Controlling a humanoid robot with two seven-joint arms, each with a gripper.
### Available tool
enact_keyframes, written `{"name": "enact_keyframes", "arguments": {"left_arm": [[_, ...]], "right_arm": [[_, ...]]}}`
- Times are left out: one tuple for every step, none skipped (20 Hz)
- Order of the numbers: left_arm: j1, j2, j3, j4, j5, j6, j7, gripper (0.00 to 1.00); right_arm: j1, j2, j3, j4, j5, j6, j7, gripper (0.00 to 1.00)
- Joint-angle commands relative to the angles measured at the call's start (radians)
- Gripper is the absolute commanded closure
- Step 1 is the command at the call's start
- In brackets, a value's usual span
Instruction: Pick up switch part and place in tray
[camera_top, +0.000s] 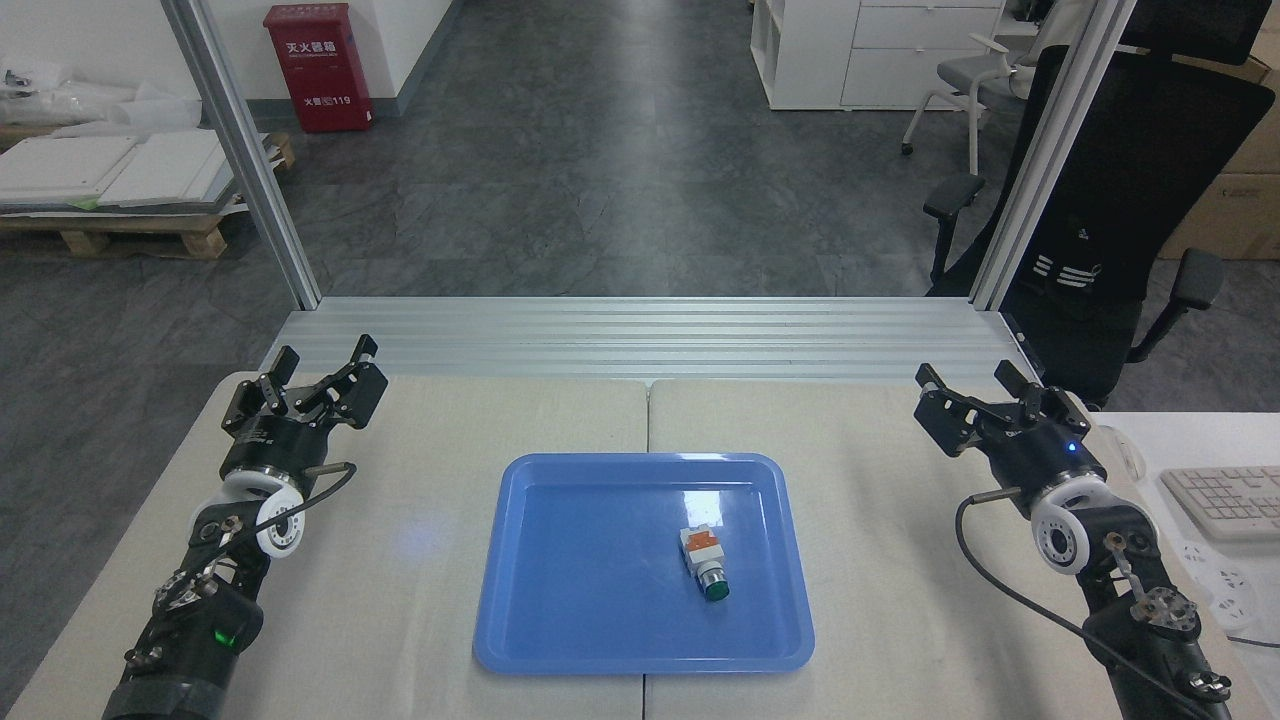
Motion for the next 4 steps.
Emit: {"name": "enact_keyframes", "arguments": {"left_arm": [[0.0, 0.0, 0.0, 0.0, 0.0, 0.0, 0.0, 0.0], [0.0, 0.0, 0.0, 0.0, 0.0, 0.0, 0.0, 0.0], [0.0, 0.0, 0.0, 0.0, 0.0, 0.0, 0.0, 0.0], [0.0, 0.0, 0.0, 0.0, 0.0, 0.0, 0.0, 0.0]], "right_arm": [[-0.001, 0.007, -0.002, -0.001, -0.008, 0.002, -0.001, 0.01], [-0.003, 0.009, -0.004, -0.004, -0.016, 0.0, -0.001, 0.01], [-0.003, 0.002, -0.004, -0.009, -0.031, 0.0, -0.001, 0.01], [-0.003, 0.001, -0.004, -0.01, -0.048, -0.001, -0.001, 0.01]]}}
